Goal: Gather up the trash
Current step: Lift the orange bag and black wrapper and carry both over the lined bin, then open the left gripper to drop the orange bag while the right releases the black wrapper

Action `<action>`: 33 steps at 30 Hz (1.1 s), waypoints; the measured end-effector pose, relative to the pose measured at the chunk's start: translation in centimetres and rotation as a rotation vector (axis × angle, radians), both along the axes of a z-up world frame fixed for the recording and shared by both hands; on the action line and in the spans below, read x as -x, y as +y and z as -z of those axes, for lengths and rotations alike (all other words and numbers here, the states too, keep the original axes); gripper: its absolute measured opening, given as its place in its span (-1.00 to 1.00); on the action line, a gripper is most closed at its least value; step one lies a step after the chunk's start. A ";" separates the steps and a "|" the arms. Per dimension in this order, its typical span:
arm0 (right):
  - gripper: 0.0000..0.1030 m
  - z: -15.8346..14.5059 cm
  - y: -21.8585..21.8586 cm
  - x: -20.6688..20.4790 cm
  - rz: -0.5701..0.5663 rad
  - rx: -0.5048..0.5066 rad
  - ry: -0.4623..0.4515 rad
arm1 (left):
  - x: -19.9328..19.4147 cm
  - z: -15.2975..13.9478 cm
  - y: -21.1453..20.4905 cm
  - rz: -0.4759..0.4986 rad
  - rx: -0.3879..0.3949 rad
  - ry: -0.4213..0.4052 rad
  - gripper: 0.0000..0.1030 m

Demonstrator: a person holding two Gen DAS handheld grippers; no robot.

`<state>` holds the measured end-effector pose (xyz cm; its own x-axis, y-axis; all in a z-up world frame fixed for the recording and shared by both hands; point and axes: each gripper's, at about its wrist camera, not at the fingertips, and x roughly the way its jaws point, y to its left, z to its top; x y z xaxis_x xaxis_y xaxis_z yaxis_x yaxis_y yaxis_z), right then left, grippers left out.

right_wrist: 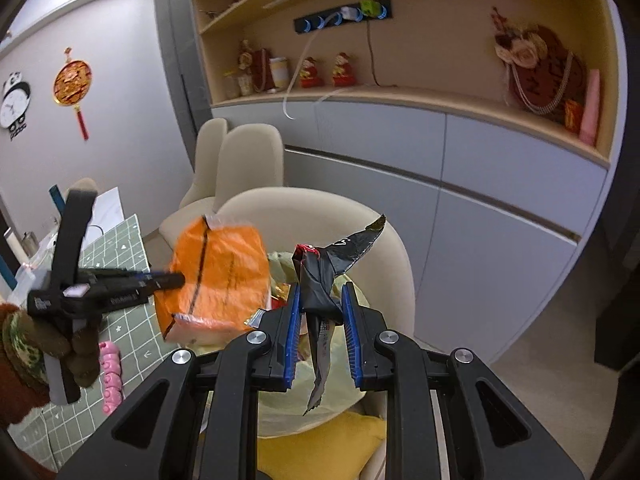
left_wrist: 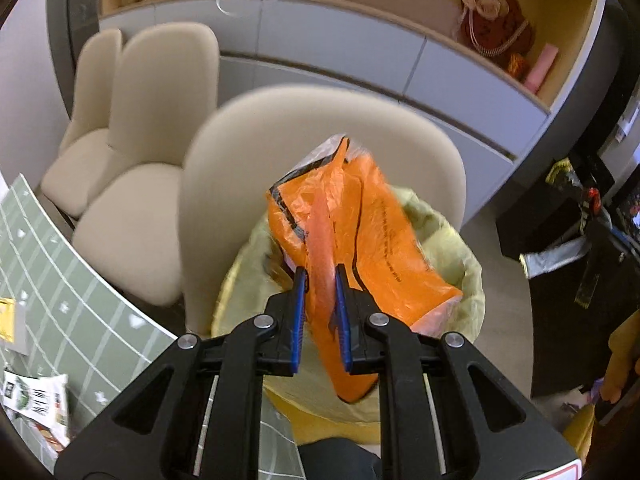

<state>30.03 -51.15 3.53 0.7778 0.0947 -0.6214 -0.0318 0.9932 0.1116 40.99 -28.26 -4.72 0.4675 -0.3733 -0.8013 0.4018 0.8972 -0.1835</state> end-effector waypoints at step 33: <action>-0.61 3.1 0.1 -2.8 -0.002 -0.003 0.101 | -2.7 4.5 -4.0 0.075 0.017 0.130 -0.74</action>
<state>32.79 -51.05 0.39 0.7110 0.0985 -0.6963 -0.0225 0.9928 0.1175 43.70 -32.26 -9.26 0.3304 -0.4177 -0.8464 0.4397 0.8616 -0.2535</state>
